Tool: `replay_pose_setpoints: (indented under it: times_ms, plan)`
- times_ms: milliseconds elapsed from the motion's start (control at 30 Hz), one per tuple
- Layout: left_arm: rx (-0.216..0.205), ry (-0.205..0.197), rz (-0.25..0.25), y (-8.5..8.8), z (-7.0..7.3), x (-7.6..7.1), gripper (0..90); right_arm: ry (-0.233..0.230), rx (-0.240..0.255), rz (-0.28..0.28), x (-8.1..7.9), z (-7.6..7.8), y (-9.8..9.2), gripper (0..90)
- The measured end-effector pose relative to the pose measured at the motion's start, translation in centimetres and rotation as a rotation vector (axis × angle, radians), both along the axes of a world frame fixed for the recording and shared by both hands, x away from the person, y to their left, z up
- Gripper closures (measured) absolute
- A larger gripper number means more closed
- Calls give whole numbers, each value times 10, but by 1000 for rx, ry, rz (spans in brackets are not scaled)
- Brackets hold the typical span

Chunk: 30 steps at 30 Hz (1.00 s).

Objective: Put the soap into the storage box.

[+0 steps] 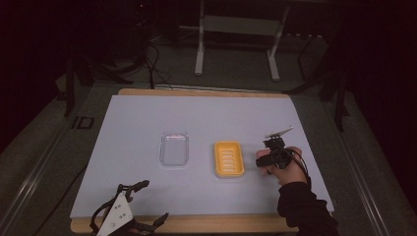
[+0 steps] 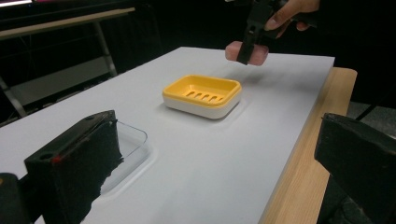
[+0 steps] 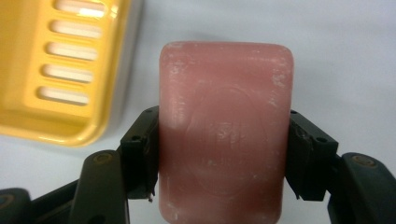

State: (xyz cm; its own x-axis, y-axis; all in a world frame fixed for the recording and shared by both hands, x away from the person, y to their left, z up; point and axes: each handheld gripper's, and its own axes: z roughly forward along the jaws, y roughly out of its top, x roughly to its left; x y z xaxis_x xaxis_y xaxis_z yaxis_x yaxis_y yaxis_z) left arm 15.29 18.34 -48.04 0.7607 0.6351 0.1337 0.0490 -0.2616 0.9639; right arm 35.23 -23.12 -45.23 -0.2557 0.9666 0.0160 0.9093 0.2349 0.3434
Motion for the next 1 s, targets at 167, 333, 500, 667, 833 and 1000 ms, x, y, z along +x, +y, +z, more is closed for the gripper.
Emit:
replay_pose_setpoints:
  times_ms: [167, 333, 500, 667, 833, 1000]
  plan:
    - [0, 0, 5, 0, 0, 0, 9, -29, 15, -14, -2, 11, 12, 373]
    - [2, -1, 7, 0, 0, -1, 9, -55, 30, -9, -4, 24, 26, 374]
    - [4, -3, 8, 0, 0, -1, 9, -86, 48, 4, -4, 38, 42, 374]
    - [3, -3, 8, 0, 0, -1, 9, -116, 64, 31, -4, 51, 58, 374]
    - [1, -4, 8, 0, 0, -1, 9, -137, 91, 33, -4, 59, 69, 374]
    - [-1, -5, 10, 1, 1, -1, 9, -143, 117, 47, -7, 58, 82, 374]
